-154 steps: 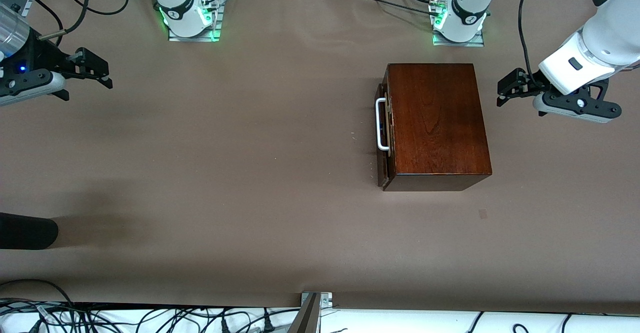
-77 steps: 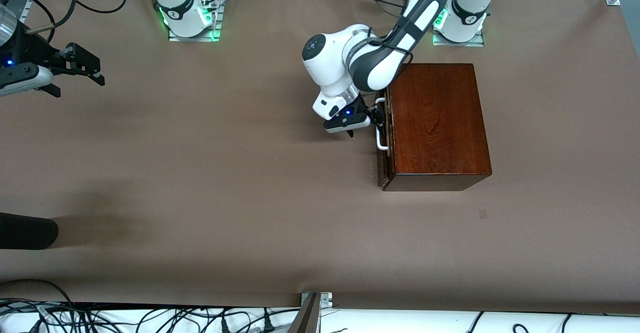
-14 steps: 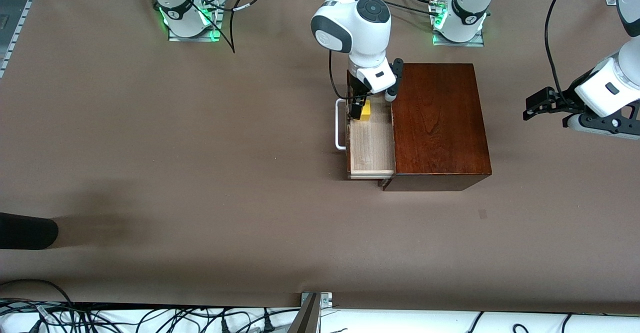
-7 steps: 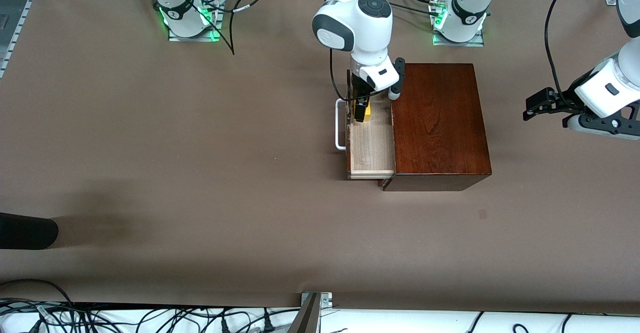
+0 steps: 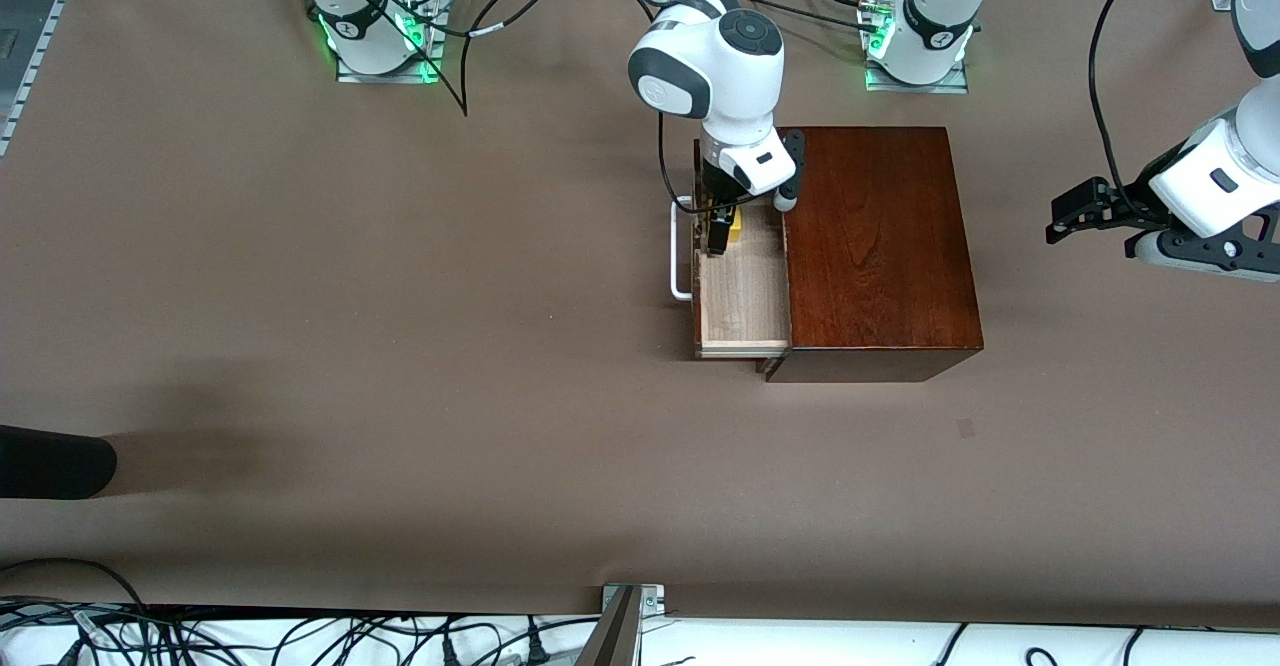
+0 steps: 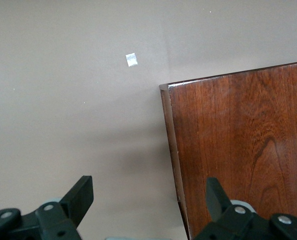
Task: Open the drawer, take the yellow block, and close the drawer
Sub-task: 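Lower the right gripper into the drawer onto the yellow block, then close the right gripper on the yellow block and lift it out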
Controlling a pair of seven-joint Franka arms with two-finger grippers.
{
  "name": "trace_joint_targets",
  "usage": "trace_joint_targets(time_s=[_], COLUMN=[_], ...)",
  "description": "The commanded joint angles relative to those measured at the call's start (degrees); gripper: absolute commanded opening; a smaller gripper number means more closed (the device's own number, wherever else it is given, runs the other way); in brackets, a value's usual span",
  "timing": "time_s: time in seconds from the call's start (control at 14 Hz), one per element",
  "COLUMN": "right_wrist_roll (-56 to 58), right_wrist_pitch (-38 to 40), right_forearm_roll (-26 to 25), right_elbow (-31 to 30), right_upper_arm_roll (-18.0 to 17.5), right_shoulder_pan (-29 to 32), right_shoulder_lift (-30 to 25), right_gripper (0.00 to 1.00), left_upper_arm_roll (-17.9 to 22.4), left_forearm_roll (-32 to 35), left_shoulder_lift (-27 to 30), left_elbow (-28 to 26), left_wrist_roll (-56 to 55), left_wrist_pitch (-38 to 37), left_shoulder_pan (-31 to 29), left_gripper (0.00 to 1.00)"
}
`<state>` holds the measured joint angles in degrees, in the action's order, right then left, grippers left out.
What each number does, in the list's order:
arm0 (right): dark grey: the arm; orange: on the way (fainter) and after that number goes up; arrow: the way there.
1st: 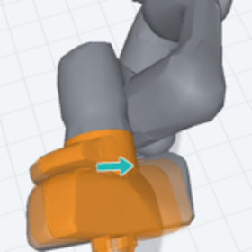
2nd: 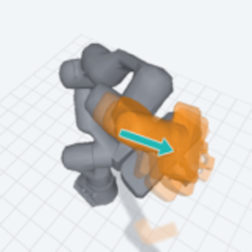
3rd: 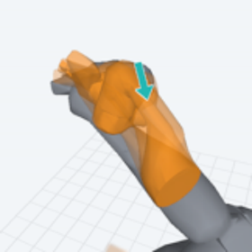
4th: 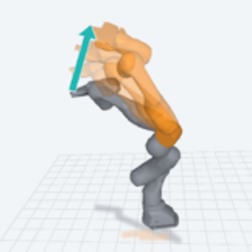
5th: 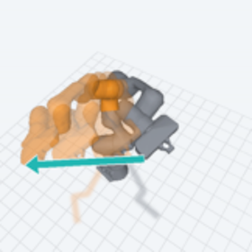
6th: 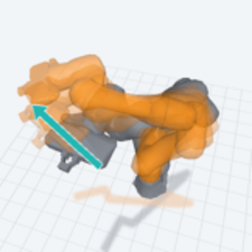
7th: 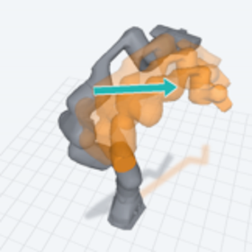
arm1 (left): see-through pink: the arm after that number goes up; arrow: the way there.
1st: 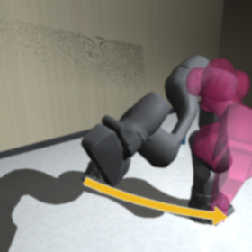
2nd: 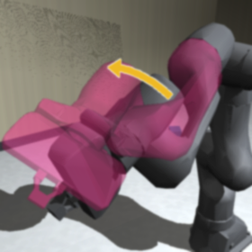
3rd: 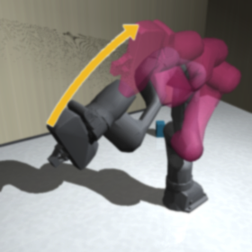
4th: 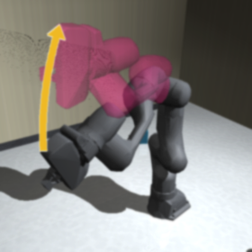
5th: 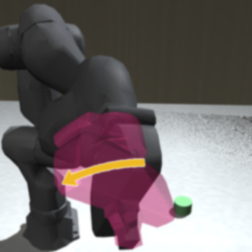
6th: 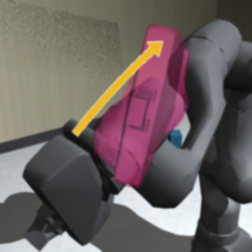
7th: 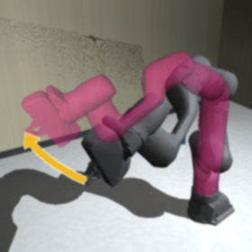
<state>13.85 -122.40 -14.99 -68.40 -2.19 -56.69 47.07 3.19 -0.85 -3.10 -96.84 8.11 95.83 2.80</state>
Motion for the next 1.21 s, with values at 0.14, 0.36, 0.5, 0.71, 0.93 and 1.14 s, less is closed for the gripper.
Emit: trace_joint_targets(time_s=[0.14, 0.36, 0.5, 0.71, 0.93, 1.14], right_wrist_roll=[1.00, 0.48, 0.21, -1.98, -1.81, -1.28], right_wrist_pitch=[0.75, 2.15, 6.79, 14.36, 19.02, 24.47], right_forearm_roll=[-1.00, -0.57, -0.39, -0.39, 2.93, 6.72], right_elbow=[2.84, 3.19, 5.98, 8.11, 8.20, 8.11], right_upper_arm_roll=[0.60, 0.78, 0.34, 0.86, 0.87, 0.87], right_shoulder_pan=[-0.97, -0.88, -0.70, -0.53, 3.32, 9.82], right_shoulder_lift=[0.75, -0.39, -1.97, -4.95, -11.18, -16.38], right_gripper=[0.00, 0.00, 0.00, 0.00, 0.00, 0.00], left_upper_arm_roll=[-0.20, -0.20, -0.29, -0.38, -0.38, -0.47], left_forearm_roll=[-0.38, -0.38, -0.38, -0.38, -0.38, -0.38], left_shoulder_lift=[-0.50, -0.50, -0.50, -0.50, -0.50, -0.50], left_elbow=[0.52, 0.60, 0.60, 0.60, 0.60, 0.69], left_wrist_roll=[1.30, 1.30, 1.30, 1.30, 1.30, 1.30], left_wrist_pitch=[0.41, 0.41, 0.41, 0.41, 0.41, 0.41], left_shoulder_pan=[-1.03, -1.04, -0.95, -1.04, -0.95, -0.95], left_gripper=[1.00, 1.00, 1.00, 1.00, 1.00, 1.00])
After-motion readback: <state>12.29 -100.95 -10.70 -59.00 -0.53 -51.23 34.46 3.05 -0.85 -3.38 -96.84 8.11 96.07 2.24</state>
